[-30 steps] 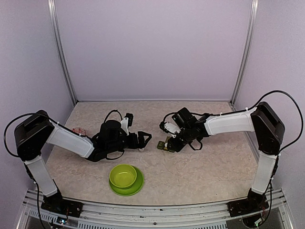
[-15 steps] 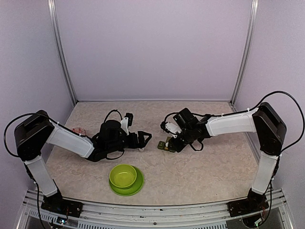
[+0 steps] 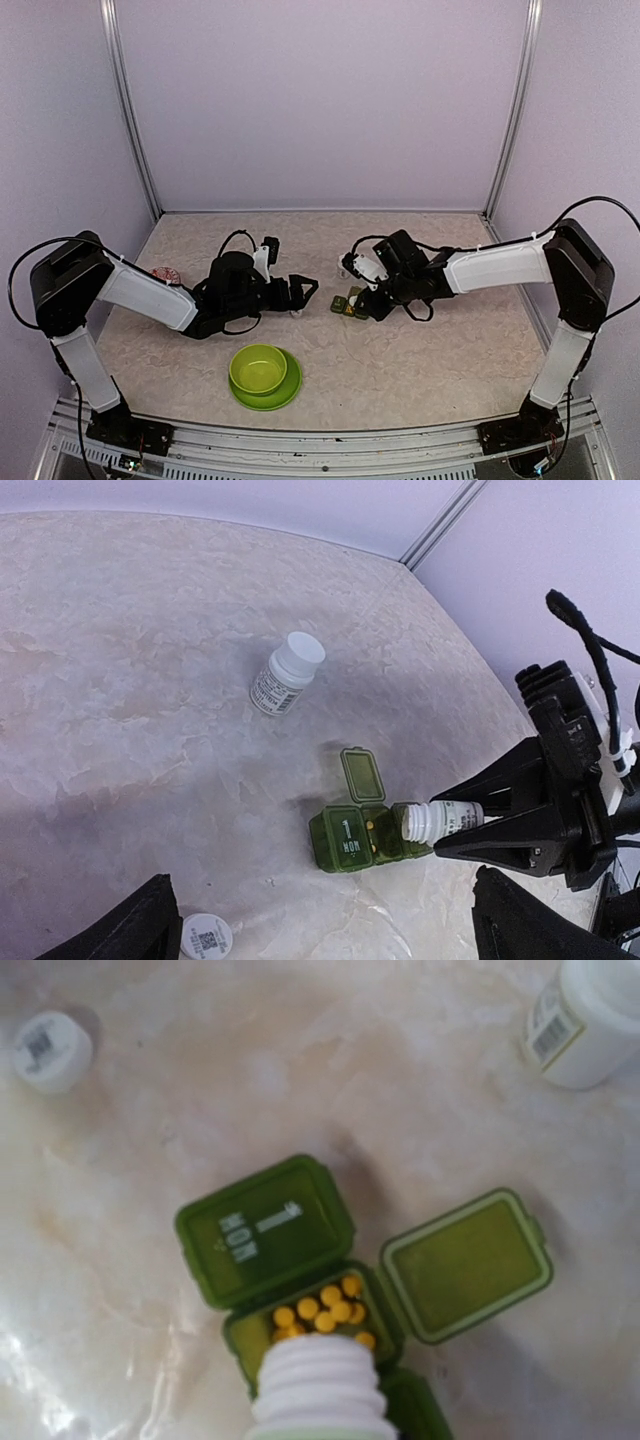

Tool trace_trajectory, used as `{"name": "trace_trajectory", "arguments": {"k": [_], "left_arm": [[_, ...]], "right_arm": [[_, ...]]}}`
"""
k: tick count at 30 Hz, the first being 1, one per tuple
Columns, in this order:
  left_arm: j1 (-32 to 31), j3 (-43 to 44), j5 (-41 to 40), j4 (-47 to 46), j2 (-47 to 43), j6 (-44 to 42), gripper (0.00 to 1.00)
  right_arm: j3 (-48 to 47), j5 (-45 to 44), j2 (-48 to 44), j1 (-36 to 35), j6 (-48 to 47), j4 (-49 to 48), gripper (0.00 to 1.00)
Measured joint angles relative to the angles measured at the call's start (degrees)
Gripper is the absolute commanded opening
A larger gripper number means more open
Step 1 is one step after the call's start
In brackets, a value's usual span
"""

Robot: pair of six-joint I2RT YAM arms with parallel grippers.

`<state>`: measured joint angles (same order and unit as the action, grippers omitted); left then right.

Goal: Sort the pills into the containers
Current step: Pour the pill into the compartment of the pill container.

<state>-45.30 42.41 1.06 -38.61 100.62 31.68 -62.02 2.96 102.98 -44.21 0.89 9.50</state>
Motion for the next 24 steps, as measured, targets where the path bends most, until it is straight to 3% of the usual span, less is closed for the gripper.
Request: {"name": "trace_trajectory", "arguments": {"k": [9,24], "left_arm": [[0.0,0.0,-0.2,0.1,0.0,0.0,0.99],[0.0,0.0,-1.4,1.6,-0.3,-0.1,0.99]], "right_arm": [[8.9,1.4,-5.1,0.0,0.3,-11.0,0.05],[20.5,4.5,-5.9,0.0,2.2,-32.8,0.05]]}}
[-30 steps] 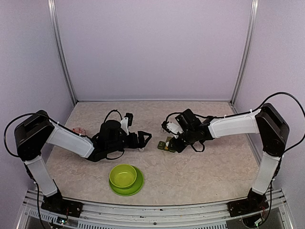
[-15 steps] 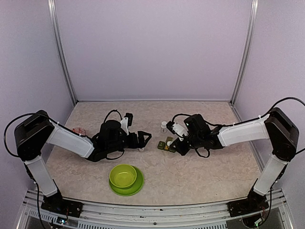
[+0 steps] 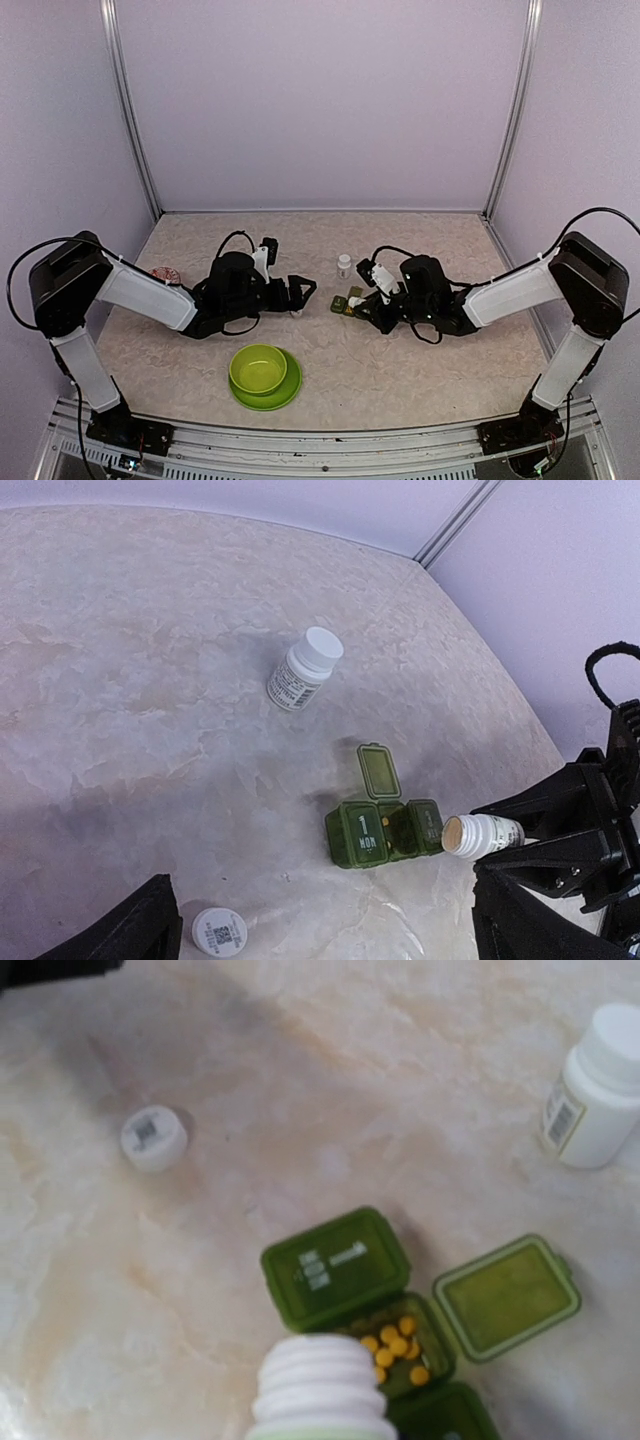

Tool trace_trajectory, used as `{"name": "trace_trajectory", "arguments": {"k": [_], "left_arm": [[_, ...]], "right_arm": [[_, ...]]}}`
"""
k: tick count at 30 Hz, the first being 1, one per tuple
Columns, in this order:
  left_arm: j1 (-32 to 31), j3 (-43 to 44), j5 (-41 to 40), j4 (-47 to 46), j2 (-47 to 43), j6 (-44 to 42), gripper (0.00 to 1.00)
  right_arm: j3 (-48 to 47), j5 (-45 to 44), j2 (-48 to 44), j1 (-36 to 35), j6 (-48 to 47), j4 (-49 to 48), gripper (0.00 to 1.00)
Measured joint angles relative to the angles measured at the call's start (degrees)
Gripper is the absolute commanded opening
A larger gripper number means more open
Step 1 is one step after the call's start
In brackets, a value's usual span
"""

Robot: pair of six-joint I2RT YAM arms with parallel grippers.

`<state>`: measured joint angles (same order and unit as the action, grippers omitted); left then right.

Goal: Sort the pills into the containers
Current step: Pour the pill into the compartment of the pill container.

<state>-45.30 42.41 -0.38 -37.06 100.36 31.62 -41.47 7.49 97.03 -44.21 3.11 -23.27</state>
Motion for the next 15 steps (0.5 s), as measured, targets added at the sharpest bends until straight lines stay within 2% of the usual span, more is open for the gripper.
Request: {"name": "trace_trajectory", "arguments": {"k": [15], "left_arm": [[0.0,0.0,-1.6,4.5,-2.0,-0.5,0.99]], "right_arm": [[8.7,3.0,-0.5,0.0,1.2,-21.3,0.06]]}}
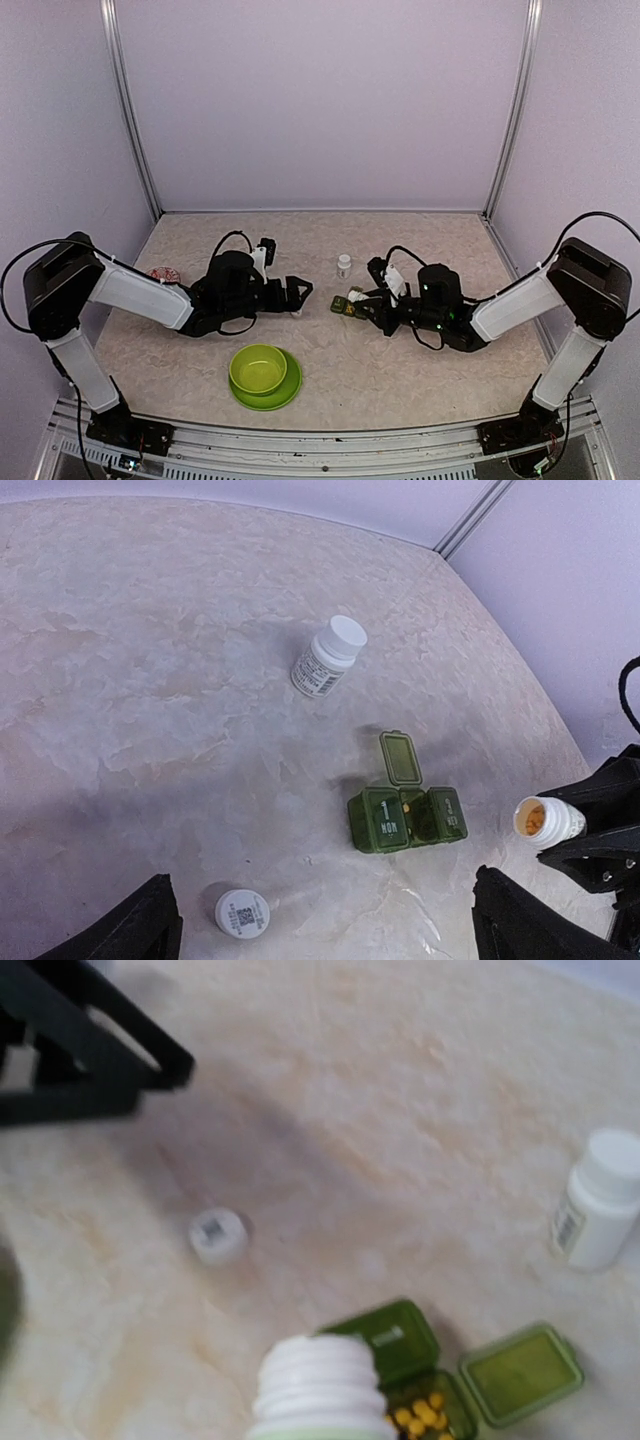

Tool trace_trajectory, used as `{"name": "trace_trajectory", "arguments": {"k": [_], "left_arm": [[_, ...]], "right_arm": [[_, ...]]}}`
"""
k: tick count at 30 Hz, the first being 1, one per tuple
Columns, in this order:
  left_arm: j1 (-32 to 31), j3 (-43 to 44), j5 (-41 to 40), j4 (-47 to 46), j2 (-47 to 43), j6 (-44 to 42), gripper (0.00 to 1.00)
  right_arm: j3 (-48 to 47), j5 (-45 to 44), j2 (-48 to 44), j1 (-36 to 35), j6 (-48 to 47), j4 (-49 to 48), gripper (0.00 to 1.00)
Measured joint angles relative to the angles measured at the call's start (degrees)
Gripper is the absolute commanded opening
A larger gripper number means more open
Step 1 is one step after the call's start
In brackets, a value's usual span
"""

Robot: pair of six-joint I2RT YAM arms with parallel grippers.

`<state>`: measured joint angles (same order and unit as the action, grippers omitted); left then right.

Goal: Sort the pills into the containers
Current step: Pour the pill into the compartment of the pill container, then pick up the lid of the pill bottle from the center of the board.

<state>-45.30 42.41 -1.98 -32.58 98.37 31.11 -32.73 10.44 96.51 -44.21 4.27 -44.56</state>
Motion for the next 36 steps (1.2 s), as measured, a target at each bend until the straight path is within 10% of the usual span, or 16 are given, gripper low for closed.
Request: {"name": "trace_trajectory", "arguments": {"k": [36], "left_arm": [[1.8,4.0,-5.3,19.9,-0.7,-4.5,0.89]], "right_arm": [[20.8,21.2,-39.9,5.4,25.8,-31.5,0.04]]}}
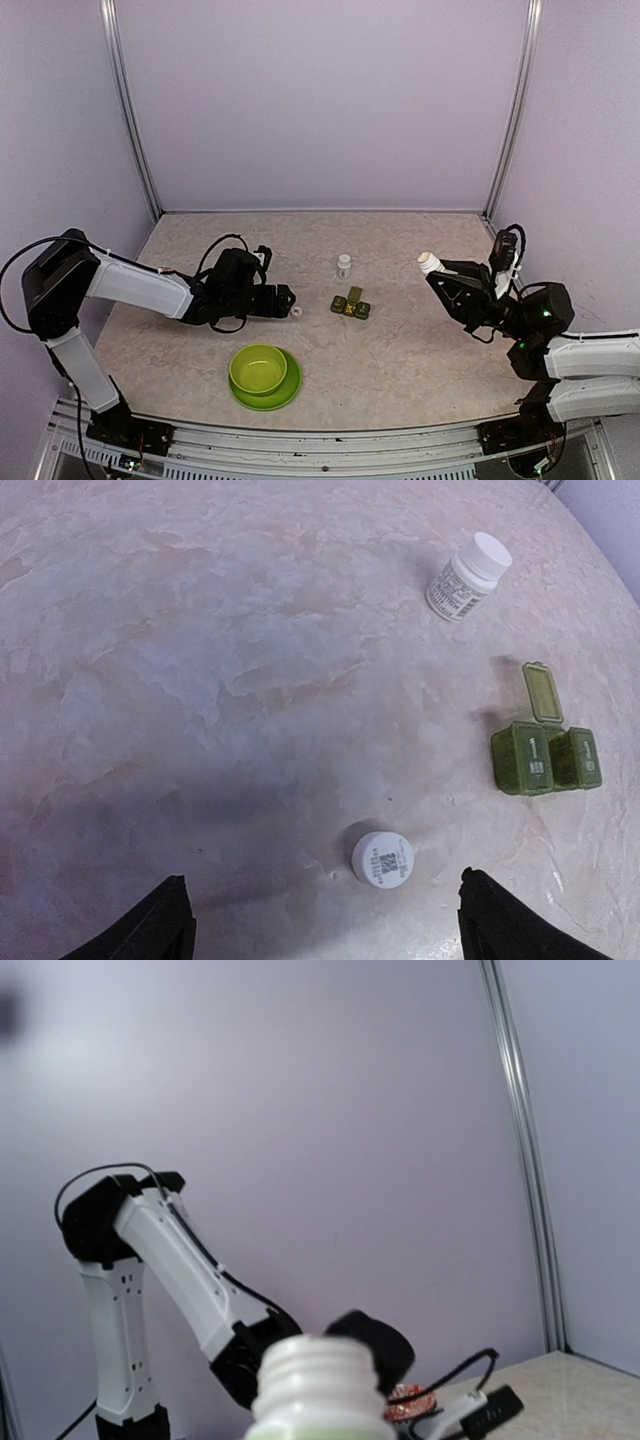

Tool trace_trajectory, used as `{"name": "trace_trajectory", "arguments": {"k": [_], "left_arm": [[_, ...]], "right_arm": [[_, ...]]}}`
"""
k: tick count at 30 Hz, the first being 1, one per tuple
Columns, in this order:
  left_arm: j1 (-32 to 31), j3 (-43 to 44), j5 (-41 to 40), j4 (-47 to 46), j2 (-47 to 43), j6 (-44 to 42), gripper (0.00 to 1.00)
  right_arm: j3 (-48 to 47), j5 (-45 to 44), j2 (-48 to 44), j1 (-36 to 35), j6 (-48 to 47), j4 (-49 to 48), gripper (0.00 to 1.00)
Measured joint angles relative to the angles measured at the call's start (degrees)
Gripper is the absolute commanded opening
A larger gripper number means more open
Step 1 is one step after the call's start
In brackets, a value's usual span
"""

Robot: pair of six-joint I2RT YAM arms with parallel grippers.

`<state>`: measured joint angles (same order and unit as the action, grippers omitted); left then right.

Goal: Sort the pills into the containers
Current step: Pick up the lid of the pill bottle from the center of the board.

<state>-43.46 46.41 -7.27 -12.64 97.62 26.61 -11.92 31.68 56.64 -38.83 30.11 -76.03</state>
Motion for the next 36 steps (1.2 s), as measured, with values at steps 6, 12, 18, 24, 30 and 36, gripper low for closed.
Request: {"name": "trace_trajectory", "arguments": {"k": [6,12,18,24,30,36], "left_arm": [[-1.5,5.4,-3.3,4.9,4.3,-3.2,0.86],[-3.3,9.8,-3.8,7.5,7.7,-5.7,0.78],[-4.7,12.2,-4.2,10.0,10.4,-7.0,0.75],[-5.5,12.9,-5.3,12.0,12.0,-7.8,0.69],[-5.8,14.9,-5.7,12.7,14.2,-8.4,0.6],[-5.9,15.1,-6.4,12.7,14.6,-8.9,0.54]], "right_arm": [[0.2,-0.9,-4.7,0.0,-0.9,5.0,0.04],[0.4,-2.1,-8.8,0.0,-2.2,10.2,0.03],[1.5,-3.3,-11.7,0.0,-2.8,13.7,0.03],[1.8,-4.0,-13.7,0.0,-3.1,16.3,0.03],[2.2,-4.5,-14.3,0.0,-3.1,17.2,0.03],[2.2,-4.8,-14.4,0.0,-3.2,18.4,0.02]]}}
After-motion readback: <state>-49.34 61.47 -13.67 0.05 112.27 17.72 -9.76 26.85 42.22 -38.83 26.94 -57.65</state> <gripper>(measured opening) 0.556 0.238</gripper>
